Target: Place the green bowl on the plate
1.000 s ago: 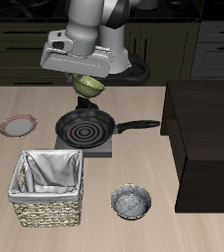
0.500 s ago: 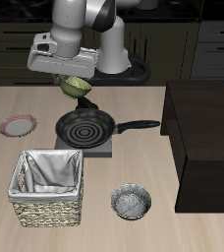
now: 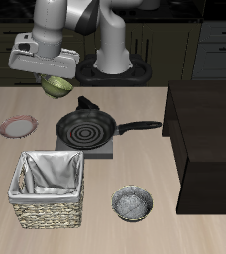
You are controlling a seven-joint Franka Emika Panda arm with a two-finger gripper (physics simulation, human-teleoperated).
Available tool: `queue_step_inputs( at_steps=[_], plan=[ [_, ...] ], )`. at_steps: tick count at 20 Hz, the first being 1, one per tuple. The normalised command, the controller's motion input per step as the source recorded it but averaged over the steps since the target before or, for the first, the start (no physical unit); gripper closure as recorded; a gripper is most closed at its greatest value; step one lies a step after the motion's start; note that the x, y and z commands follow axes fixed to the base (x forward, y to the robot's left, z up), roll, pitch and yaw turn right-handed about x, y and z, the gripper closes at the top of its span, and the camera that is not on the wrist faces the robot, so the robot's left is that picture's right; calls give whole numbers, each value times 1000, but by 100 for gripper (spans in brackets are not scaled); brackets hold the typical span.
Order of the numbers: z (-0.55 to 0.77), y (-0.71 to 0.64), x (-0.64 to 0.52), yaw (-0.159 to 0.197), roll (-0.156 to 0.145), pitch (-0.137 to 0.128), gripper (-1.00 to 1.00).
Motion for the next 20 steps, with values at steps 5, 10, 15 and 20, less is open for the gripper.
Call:
queue_step_inputs(
  at_steps=[5,10,15,20],
  plan=[
    [-34,-253,-334,26,140,12,100],
    [57,-273,-171,0,74,-8,100],
    [107,-452,-140,-6,-24,-37,100],
    [138,-412,-99,7,2,-25,100]
  ],
)
